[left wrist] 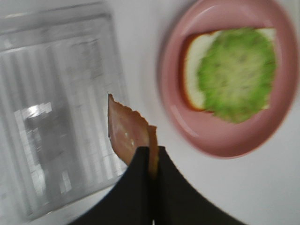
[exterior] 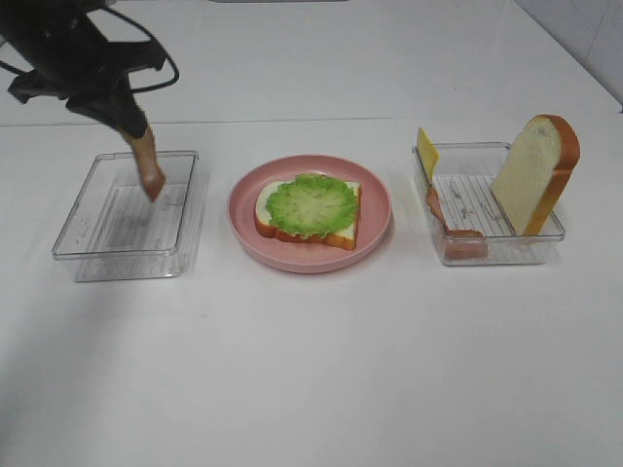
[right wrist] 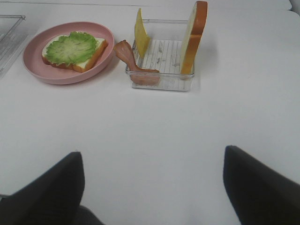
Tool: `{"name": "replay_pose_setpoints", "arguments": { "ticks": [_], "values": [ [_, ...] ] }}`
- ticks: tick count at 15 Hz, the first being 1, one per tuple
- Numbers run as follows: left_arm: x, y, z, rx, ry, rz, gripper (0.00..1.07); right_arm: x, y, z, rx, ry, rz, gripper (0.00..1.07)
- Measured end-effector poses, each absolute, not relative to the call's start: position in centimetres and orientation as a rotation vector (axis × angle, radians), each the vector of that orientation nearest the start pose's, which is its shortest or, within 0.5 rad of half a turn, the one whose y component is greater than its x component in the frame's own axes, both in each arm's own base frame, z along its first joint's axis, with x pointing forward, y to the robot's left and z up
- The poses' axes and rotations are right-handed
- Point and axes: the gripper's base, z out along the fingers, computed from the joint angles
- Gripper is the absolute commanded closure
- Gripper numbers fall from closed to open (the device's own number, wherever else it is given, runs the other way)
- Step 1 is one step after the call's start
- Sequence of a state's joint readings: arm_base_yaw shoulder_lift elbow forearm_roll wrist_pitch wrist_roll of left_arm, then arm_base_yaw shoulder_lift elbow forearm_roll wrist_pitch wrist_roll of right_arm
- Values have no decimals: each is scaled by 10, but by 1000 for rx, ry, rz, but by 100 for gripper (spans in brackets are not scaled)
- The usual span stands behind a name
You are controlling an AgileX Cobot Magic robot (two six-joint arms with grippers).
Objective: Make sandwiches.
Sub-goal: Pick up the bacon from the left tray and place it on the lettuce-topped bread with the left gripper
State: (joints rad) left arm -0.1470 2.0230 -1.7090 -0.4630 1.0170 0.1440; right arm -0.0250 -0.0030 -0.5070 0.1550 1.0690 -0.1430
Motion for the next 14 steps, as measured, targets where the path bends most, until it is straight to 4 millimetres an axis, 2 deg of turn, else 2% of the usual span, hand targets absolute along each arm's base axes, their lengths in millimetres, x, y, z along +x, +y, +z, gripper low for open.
{"name": "replay_pose_setpoints", "arguments": {
  "ticks": [1,4,5,6,7,8,10,14],
  "values": [
    [430,-103,252,159,2717,-676,107,-7,12,279,-129,2030,80,30],
    [439,-126,268,132,2482,-1055,107,-7,12,279,-129,2030,80,30],
    [445,-143,262,134,2380,-1227,107,-7,12,279,-129,2030,80,30],
    [446,-156,254,145,2363,-1289,107,-7,12,279,-129,2030,80,30],
    [446,-156,254,145,2363,-1289,107,-7,12,279,-129,2030,80,30],
    [448,-173,235,168,2385,-1329,107,-7,12,279,-129,2030,80,30],
    [446,-195,202,185,2456,-1360,107,-7,12,279,-129,2030,80,30],
    [441,-220,149,191,2576,-1385,107,-7,12,279,-129,2030,80,30]
  ]
}}
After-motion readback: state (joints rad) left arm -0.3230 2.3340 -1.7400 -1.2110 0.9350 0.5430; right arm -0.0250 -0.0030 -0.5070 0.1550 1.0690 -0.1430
